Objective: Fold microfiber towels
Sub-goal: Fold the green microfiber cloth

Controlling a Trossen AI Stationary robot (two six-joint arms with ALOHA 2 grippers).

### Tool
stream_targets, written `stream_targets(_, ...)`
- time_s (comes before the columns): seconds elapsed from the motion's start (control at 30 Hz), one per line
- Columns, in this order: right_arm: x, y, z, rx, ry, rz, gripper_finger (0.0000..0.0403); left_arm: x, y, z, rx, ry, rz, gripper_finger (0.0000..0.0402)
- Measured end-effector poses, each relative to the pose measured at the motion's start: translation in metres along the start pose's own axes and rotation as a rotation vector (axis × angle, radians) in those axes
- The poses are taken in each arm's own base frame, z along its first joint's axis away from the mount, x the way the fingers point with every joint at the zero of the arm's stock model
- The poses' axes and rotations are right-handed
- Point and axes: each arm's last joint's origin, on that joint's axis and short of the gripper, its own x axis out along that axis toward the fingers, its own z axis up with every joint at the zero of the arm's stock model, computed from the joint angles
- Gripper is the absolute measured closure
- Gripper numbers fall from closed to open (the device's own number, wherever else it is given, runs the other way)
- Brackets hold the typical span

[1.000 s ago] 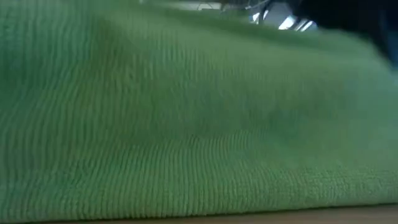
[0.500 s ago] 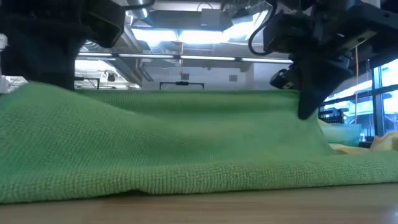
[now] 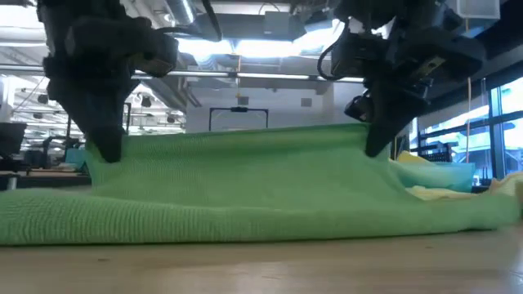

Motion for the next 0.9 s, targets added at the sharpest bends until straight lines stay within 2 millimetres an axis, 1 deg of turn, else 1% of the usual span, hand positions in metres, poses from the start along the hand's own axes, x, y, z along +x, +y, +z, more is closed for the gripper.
stream_targets(0.27,0.002,-0.013,0.001,0.042,0.005,-0.02,0.0395,0.003,0.005,0.01,0.058,-0.007,0.022,0.0401)
stream_targets(0.53,0.02,-0.015,-0.003,0.062,0.071,-0.021,0.0391,0.004,0.004,0.015,0.065,-0.02,0.002,0.0401)
stream_targets(0.7,0.024,-0.016,-0.005,0.131,0.093,-0.038,0.0355,0.004,0.004,0.015,0.08,-0.022,0.002,0.0401)
stream_targets(0.9,0.024,-0.017,-0.005,0.153,0.086,-0.062,0.0282,0.004,0.005,0.014,0.088,-0.017,0.019,0.0401)
